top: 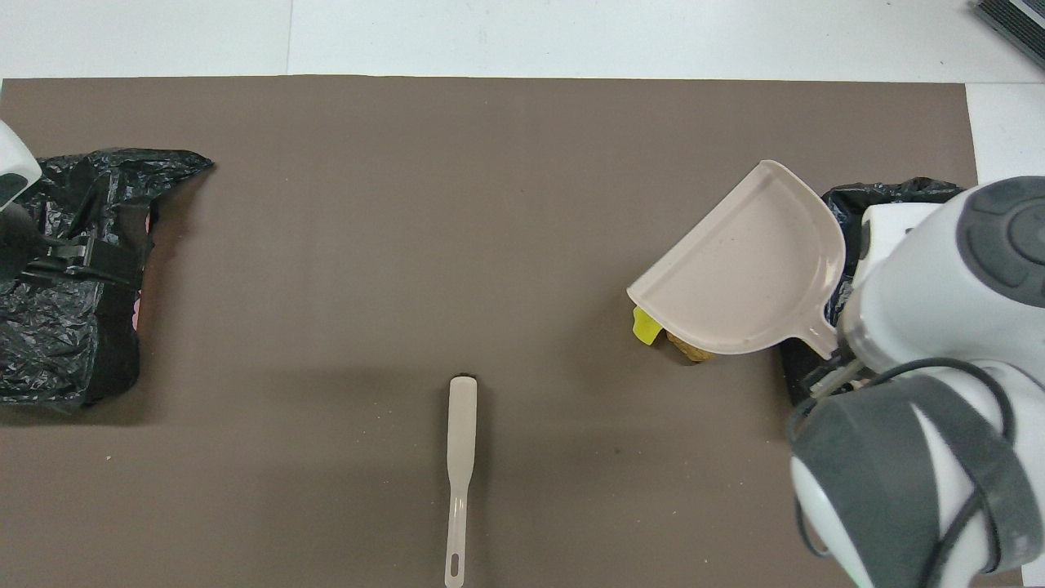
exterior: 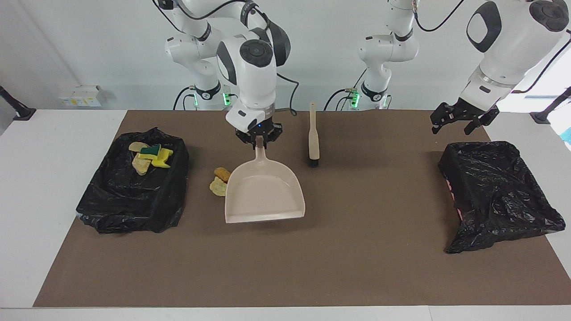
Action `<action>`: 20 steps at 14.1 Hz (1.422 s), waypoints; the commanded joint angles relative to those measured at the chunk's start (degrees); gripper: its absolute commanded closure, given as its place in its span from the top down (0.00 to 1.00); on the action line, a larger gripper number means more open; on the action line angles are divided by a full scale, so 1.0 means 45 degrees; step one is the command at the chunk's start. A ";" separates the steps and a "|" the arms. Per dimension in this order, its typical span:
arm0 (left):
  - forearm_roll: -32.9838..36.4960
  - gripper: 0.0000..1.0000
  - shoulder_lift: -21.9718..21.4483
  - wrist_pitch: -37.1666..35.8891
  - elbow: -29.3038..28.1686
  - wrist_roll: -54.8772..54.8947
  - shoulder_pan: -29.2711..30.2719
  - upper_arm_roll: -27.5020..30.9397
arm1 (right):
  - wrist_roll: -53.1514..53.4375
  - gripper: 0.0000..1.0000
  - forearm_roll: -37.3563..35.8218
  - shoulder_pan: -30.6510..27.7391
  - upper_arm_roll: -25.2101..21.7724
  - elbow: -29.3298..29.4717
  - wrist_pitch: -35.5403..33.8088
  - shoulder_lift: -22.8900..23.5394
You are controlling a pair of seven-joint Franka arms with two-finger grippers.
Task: Sweep and dump trash in bin
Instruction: 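Bring the empty dustpan back and set it on the table with the right gripper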
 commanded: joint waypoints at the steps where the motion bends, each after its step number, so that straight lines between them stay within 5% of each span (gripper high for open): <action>1: 0.0243 1.00 -0.0185 0.0080 -0.0175 -0.0026 -0.0033 0.0002 | 0.2345 0.00 0.0469 0.0640 -0.0027 0.2454 0.0706 0.2227; 5: 0.0243 1.00 -0.0205 0.0100 -0.0194 -0.0066 -0.0033 0.0002 | 0.3875 0.00 0.0704 0.1735 -0.0046 0.4844 0.2071 0.4965; 13: 0.0243 1.00 -0.0205 0.0080 -0.0214 -0.0026 -0.0053 -0.0017 | 0.2529 0.00 0.0840 0.1717 -0.0007 0.4299 0.2837 0.5399; 15: 0.0243 1.00 -0.0224 0.0080 -0.0233 0.0012 -0.0033 -0.0017 | 0.2549 0.21 0.0840 0.1795 -0.0007 0.4008 0.3282 0.5457; 18: 0.0243 1.00 -0.0224 0.0081 -0.0253 -0.0007 -0.0052 -0.0017 | 0.2568 0.29 0.0821 0.1776 -0.0007 0.3634 0.3640 0.5438; 20: 0.0243 1.00 -0.0224 0.0100 -0.0253 -0.0026 -0.0053 -0.0017 | 0.2568 0.66 0.0840 0.1737 0.0070 0.3654 0.3347 0.5185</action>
